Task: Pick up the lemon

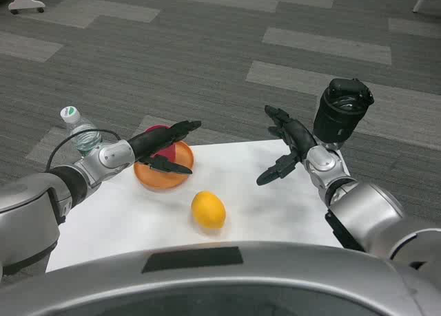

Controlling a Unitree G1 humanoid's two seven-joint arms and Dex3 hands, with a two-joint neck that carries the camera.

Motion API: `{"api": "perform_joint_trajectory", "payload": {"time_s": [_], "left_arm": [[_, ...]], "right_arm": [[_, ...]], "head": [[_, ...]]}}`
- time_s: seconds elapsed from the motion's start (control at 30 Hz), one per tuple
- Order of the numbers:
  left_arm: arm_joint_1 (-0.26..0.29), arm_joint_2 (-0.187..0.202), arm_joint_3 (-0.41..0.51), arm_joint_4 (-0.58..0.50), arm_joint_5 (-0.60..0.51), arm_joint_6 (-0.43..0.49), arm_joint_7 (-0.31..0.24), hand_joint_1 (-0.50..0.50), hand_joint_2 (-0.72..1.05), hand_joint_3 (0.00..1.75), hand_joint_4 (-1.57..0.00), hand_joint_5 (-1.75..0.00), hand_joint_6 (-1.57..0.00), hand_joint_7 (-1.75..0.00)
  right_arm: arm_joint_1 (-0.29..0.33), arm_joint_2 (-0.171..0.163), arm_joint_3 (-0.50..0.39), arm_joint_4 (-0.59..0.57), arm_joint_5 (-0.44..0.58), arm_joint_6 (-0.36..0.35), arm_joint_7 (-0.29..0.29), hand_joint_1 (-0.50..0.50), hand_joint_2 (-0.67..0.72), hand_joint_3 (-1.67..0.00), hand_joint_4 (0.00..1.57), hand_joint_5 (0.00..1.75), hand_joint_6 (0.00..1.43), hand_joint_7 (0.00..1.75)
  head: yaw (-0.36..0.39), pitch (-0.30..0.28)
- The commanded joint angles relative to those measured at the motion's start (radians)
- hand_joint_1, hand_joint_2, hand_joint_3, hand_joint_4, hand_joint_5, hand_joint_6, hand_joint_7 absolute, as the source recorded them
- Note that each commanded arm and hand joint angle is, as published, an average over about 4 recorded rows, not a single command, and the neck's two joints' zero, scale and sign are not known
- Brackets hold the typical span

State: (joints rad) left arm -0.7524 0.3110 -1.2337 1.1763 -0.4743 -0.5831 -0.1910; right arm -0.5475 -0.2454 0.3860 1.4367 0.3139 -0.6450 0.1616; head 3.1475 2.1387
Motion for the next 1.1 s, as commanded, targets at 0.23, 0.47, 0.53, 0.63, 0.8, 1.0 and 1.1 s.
{"api": "perform_joint_trajectory", "payload": {"time_s": [0.23,0.47,0.53,0.63,0.8,1.0,1.1], "left_arm": [[0.086,0.069,0.019,0.100,-0.397,-0.023,-0.061,0.50,-0.10,0.09,-0.08,0.00,-0.08,0.00],[0.100,0.068,0.007,0.101,-0.413,-0.030,-0.061,0.50,0.03,0.09,-0.04,0.00,0.00,0.00],[0.100,0.071,-0.017,0.100,-0.415,-0.042,-0.061,0.50,0.07,0.09,-0.06,0.00,0.00,0.00],[0.100,0.077,-0.051,0.096,-0.415,-0.063,-0.065,0.50,0.07,0.09,-0.07,0.00,0.00,0.00],[0.098,0.079,-0.066,0.081,-0.416,-0.093,-0.067,0.50,0.03,0.09,-0.07,0.00,0.00,0.00],[0.087,0.083,-0.036,0.001,-0.419,-0.155,-0.066,0.50,-0.02,0.09,-0.04,0.00,0.00,0.00],[0.078,0.090,-0.037,-0.035,-0.414,-0.165,-0.067,0.50,-0.02,0.09,-0.04,0.00,0.00,0.00]], "right_arm": [[0.047,-0.005,-0.137,0.051,0.001,0.005,-0.079,0.33,-0.16,-0.32,0.26,1.26,0.85,0.84],[0.047,-0.022,-0.137,0.053,0.001,0.005,-0.076,0.35,-0.16,-0.32,0.26,1.26,0.83,0.84],[0.047,-0.025,-0.136,0.054,0.001,0.005,-0.075,0.36,-0.16,-0.32,0.26,1.26,0.83,0.84],[0.047,-0.027,-0.134,0.055,0.001,0.005,-0.073,0.38,-0.16,-0.32,0.26,1.26,0.83,0.84],[0.047,-0.029,-0.130,0.062,0.001,0.005,-0.070,0.38,-0.16,-0.32,0.25,1.26,0.83,0.84],[0.047,-0.028,-0.127,0.069,0.001,0.006,-0.070,0.38,-0.16,-0.32,0.23,1.26,0.83,0.84],[0.047,-0.026,-0.126,0.069,0.001,0.006,-0.070,0.38,-0.16,-0.32,0.23,1.26,0.83,0.84]], "head": [[0.098,0.042],[0.098,0.011],[0.097,-0.004],[0.103,-0.017],[0.114,-0.018],[0.144,-0.014],[0.139,-0.013]]}}
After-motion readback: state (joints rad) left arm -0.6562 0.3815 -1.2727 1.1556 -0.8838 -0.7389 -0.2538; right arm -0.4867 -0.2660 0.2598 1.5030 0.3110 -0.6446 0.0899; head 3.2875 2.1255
